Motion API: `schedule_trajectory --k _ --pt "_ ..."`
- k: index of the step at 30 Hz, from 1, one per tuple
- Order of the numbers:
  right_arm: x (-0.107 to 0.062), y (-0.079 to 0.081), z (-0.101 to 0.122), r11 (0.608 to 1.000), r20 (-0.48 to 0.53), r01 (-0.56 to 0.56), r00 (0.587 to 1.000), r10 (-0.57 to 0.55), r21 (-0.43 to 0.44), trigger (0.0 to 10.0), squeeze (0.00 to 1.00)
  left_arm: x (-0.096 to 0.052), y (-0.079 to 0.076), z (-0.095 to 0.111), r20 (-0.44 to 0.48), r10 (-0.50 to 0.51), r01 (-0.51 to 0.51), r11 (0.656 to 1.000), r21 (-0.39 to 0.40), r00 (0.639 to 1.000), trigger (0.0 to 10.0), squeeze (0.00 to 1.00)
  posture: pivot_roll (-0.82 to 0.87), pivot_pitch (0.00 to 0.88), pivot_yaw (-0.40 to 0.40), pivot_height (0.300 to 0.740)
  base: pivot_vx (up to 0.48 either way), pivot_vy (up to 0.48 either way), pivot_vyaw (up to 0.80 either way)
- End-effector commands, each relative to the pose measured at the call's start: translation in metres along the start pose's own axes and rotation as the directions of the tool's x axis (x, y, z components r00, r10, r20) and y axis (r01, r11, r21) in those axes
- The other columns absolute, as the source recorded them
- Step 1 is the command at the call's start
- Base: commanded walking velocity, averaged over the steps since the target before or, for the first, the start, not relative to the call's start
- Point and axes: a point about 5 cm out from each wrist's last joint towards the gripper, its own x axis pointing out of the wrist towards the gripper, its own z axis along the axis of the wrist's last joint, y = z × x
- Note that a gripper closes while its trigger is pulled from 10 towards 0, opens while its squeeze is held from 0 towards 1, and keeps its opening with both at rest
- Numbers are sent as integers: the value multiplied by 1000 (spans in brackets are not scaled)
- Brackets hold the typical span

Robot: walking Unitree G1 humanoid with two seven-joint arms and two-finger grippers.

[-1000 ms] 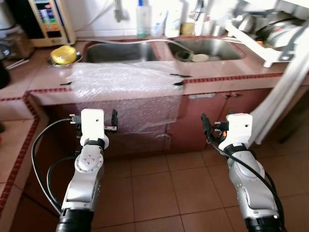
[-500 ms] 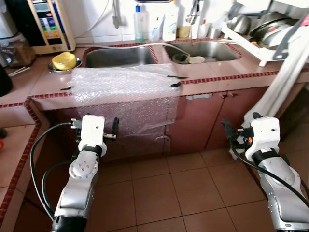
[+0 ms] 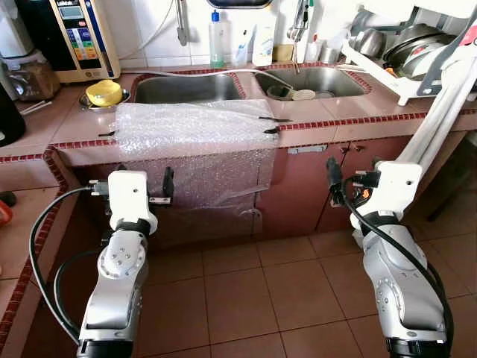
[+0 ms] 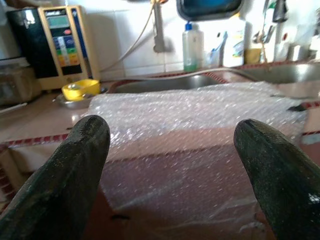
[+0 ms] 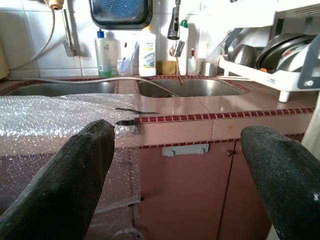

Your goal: Kitchen organization

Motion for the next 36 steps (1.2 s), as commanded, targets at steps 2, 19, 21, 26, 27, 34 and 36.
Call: schedule_trajectory --k 2,19,21,26,27,34,36 --pt "0 -9 7 999 14 12 1000 -12 -33 10000 0 4 -1 4 2 8 -8 1000 5 1000 10000 0 29 0 36 740 0 0 0" --pt "4 -10 7 998 19 41 999 -40 -37 10000 0 13 -5 12 17 8 -7 998 -60 1000 10000 0 29 0 45 740 233 0 361" --pt "2 -10 6 999 11 36 999 -36 -23 10000 0 13 -7 10 6 -1 1 998 -65 1000 10000 0 26 0 47 740 454 0 0" --pt "0 -10 4 1000 9 22 1000 -22 -16 10000 0 11 -16 7 -4 -28 28 997 -75 1000 10000 0 19 0 46 740 452 0 0" --pt "0 -10 4 1000 9 21 1000 -21 -13 10000 0 11 -16 6 -5 -31 31 997 -77 999 10000 0 19 0 45 740 454 0 0" --pt "1 -4 7 1000 26 -10 1000 11 -6 10000 0 11 -17 5 -10 -36 36 996 -79 999 10000 0 20 0 40 740 454 0 0" --pt "1 -3 8 1000 31 -20 999 20 -5 10000 0 11 -18 5 -9 -40 39 996 -83 999 10000 0 19 0 38 740 454 0 0"
